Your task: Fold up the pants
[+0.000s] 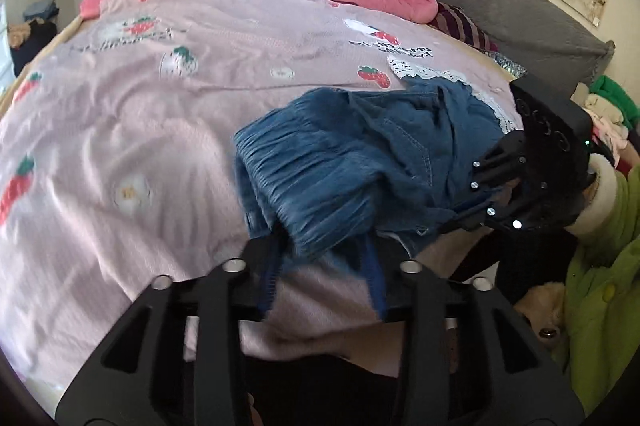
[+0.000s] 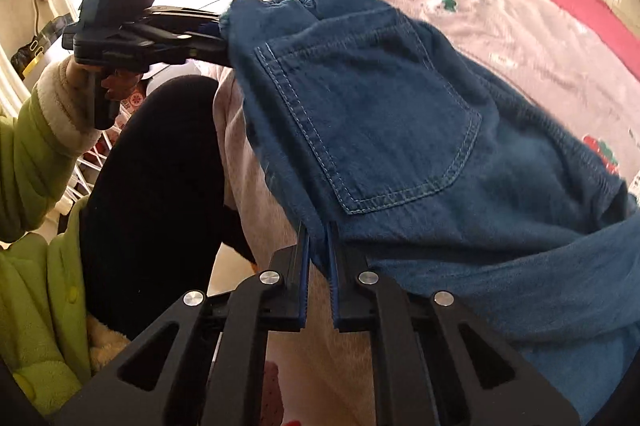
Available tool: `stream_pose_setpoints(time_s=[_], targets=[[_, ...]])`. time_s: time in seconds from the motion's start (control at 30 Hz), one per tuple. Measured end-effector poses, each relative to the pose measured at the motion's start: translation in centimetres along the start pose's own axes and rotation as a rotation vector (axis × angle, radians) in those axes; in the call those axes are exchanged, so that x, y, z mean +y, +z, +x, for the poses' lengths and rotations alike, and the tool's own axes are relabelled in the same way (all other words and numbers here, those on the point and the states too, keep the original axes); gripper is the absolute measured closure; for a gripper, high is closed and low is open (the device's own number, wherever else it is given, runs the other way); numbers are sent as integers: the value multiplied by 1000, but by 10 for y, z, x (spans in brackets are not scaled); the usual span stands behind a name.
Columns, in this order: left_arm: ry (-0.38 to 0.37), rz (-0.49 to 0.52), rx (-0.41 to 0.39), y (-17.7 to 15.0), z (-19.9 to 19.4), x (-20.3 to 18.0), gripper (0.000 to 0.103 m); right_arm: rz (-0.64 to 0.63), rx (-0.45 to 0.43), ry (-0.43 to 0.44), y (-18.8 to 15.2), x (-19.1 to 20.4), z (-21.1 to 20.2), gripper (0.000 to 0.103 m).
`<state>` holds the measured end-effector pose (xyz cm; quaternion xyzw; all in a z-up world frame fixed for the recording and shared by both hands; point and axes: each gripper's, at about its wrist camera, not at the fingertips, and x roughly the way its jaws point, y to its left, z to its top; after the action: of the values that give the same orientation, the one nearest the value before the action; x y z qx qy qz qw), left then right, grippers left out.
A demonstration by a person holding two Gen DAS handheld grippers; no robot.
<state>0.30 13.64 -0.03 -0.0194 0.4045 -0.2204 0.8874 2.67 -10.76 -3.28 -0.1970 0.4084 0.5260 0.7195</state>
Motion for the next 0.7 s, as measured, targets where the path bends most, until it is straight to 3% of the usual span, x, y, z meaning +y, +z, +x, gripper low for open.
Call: stream_pose_setpoints(time_s=[0.2, 0.27, 0.33, 0.4, 0.5, 0.57, 0.7], targets=[[46, -23, -21, -3, -23, 3, 59, 38, -18, 49, -2, -8, -12, 90], [72, -17, -64, 3, -42, 1, 59, 63, -38, 52, 0, -11, -21, 83], [103, -13, -110, 11, -61, -2, 56, 87, -87, 47, 2, -15, -36, 70], [132, -16, -172, 29, -74, -8, 45, 124, -153, 14, 3, -21, -52, 56], [110, -23, -227, 58, -65, -22, 41, 178, -217, -75, 9, -34, -62, 53], [58, -40, -201, 75, -37, -35, 41, 197, -216, -109, 8, -40, -56, 53], [121, -40, -31, 73, 32, -54, 41, 182, -57, -262, -8, -45, -31, 53]])
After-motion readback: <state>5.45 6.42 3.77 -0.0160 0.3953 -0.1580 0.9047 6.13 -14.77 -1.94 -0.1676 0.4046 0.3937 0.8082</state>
